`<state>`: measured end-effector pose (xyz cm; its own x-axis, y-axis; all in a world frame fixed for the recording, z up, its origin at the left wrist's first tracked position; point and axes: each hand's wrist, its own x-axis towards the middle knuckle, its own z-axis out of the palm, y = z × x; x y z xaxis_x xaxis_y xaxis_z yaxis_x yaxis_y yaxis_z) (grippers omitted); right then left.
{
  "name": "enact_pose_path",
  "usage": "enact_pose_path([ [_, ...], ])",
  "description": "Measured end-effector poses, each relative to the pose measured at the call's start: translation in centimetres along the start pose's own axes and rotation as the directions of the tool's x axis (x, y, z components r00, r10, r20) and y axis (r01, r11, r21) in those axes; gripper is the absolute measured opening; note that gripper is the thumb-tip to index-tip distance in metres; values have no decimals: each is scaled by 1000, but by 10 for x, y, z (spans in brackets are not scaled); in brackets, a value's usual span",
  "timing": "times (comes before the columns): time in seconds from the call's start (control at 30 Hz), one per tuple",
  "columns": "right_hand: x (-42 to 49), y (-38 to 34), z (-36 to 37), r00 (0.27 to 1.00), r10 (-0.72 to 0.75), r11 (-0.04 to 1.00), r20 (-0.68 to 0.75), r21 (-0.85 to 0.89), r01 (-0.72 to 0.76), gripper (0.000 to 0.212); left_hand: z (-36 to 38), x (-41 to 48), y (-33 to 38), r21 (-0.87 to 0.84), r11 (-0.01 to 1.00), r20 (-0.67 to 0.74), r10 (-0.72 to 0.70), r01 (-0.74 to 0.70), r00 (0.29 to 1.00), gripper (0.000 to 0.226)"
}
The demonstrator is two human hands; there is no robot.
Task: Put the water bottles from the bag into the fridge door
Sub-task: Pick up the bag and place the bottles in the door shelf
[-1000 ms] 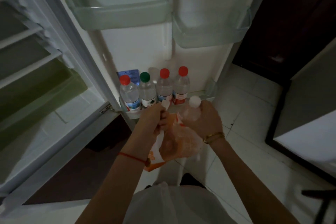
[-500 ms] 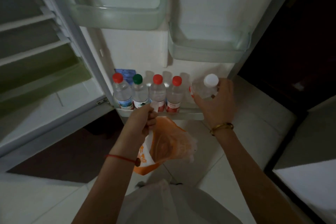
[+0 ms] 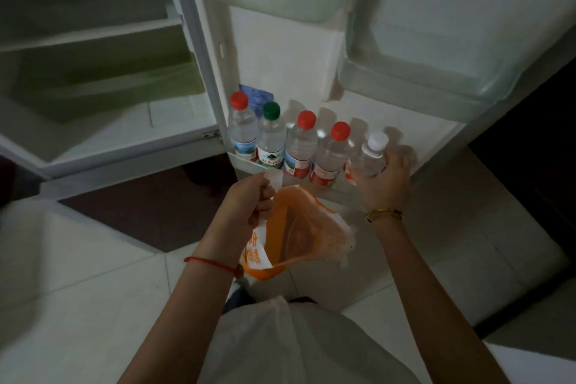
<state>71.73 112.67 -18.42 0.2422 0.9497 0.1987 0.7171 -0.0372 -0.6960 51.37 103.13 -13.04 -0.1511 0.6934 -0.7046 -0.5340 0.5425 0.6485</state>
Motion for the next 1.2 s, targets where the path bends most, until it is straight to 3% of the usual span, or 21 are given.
enact_pose_path([
  [0.1, -1, -1, 1, 1000, 24, 1000, 6, 10, -24, 74, -5, 3, -5, -24, 1000, -39, -13, 12, 999, 34],
  [0.2, -10, -6, 3, 990, -38, 998, -134, -63, 29, 86, -13, 10, -8, -20, 1000, -92, -6, 4, 996, 34],
  [0.53, -57, -27, 22, 955, -8, 972, -297, 220, 76, 45, -99, 39, -8, 173, 977, -410, -42, 123, 911, 29],
  [0.73, -87, -52, 55, 968, -201, 948, -152, 221, 231, 18, -170, 46, -12, 206, 960, -502, -65, 192, 863, 9],
  [0.83, -102, -70, 75, 971, -228, 945, -66, 224, 237, 16, -197, 45, -16, 283, 935, -525, -37, 216, 850, 14],
  [0.97, -114, -88, 93, 958, -287, 934, -11, 218, 282, 18, -234, 49, -24, 244, 942, -563, -56, 231, 824, 13],
  [1.07, -119, -95, 106, 955, -296, 935, -10, 202, 292, 17, -266, 55, -34, 307, 919, -592, -21, 249, 806, 19],
  [1.2, -123, -96, 117, 960, -279, 945, -5, 174, 276, 17, -302, 59, -47, 303, 927, -617, 14, 220, 787, 44],
])
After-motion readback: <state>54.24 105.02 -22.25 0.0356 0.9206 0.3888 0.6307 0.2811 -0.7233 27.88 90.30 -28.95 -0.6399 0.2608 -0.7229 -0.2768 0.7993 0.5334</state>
